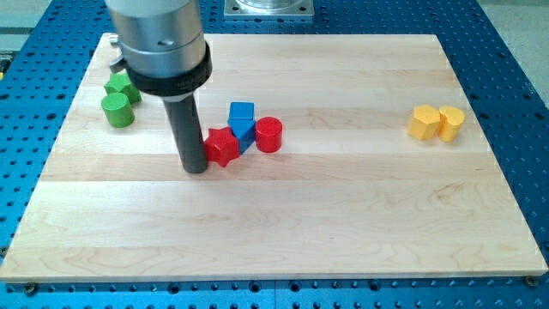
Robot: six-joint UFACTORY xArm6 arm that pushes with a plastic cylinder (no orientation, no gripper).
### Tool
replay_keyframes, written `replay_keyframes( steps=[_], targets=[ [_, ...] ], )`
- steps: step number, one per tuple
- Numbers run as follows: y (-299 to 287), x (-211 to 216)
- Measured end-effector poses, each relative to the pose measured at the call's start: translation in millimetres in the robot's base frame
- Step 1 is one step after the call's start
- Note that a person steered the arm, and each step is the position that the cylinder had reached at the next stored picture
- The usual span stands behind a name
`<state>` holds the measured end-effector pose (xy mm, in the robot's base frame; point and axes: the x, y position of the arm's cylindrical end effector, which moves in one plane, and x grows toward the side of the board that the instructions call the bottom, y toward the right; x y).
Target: Separate the green circle from the green star
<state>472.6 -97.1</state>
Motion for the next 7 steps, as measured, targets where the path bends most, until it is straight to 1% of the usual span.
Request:
replay_keyframes(
  steps=[1, 2, 3, 4, 5, 6, 7],
  targets=[
    [39.7, -3.4],
    [-23.2, 9.0],
    [-184.1, -1.4],
    [-184.7, -29.8],
    [-121.1, -80.2],
    [-73.0, -133.0],
    [5.0, -136.9]
  ],
)
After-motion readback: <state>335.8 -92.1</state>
